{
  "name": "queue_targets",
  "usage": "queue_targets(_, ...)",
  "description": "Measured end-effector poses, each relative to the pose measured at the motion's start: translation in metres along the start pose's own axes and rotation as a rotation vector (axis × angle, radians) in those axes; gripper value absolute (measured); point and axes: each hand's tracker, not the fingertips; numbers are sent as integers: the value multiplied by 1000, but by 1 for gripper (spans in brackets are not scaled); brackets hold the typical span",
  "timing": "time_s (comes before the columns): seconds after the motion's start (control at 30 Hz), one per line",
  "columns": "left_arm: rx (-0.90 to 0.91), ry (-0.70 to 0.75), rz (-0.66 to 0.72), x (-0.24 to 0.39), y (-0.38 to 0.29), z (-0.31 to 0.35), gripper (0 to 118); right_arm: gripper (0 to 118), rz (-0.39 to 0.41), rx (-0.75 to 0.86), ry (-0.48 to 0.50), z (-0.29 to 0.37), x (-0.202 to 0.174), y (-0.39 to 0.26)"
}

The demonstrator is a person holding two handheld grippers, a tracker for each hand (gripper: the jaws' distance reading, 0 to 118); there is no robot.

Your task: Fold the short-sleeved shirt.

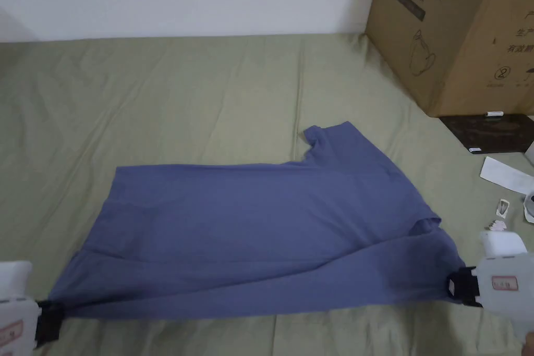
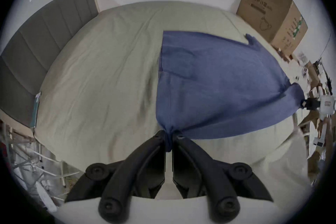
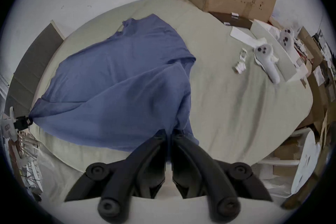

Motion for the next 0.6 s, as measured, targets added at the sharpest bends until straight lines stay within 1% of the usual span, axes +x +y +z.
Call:
queue_targets(0.03,-20,14,-23,3,-11,-4,5,3,3,-22,-6,-3,2,-9)
queue_targets(0.13,-51,4,-7,8,-34,-19,5,4,-14,-34,0,-15,6,-28)
queue_targets(0.17,-46,-4,11,7,-37,-20,5,11,-23,-27,13,-16,6,-30)
queue_targets(0.2,-46,-14,29,7,-40,-21,5,29,-24,-30,6,-19,6,-29)
queue_targets(0.23,-46,-18,34,7,-39,-20,7,42,-19,-33,-4,-19,4,-29)
queue_targets(0.27,-45,-21,30,8,-38,-19,14,52,-7,-28,-8,-17,3,-28)
queue_targets(0.3,-39,-15,22,9,-36,-17,38,58,6,-28,-13,-15,1,-24)
queue_targets(0.33,-19,14,17,9,-32,-14,63,61,22,-27,-36,-11,-3,-19)
queue_targets(0.37,-7,31,15,9,-28,-10,84,64,41,-6,-58,-7,-5,-15)
queue_targets(0.4,17,39,18,10,-23,-3,97,66,61,15,-74,-2,-8,-11)
queue_targets(0.47,97,25,34,9,-11,12,99,67,88,80,-73,11,-14,1)
queue_targets(0.53,135,16,49,10,6,21,98,67,86,100,-37,21,-19,18)
queue_targets(0.57,142,9,51,10,13,22,96,67,81,117,-20,23,-22,26)
queue_targets(0.6,154,-5,61,11,21,21,78,62,72,131,0,25,-24,35)
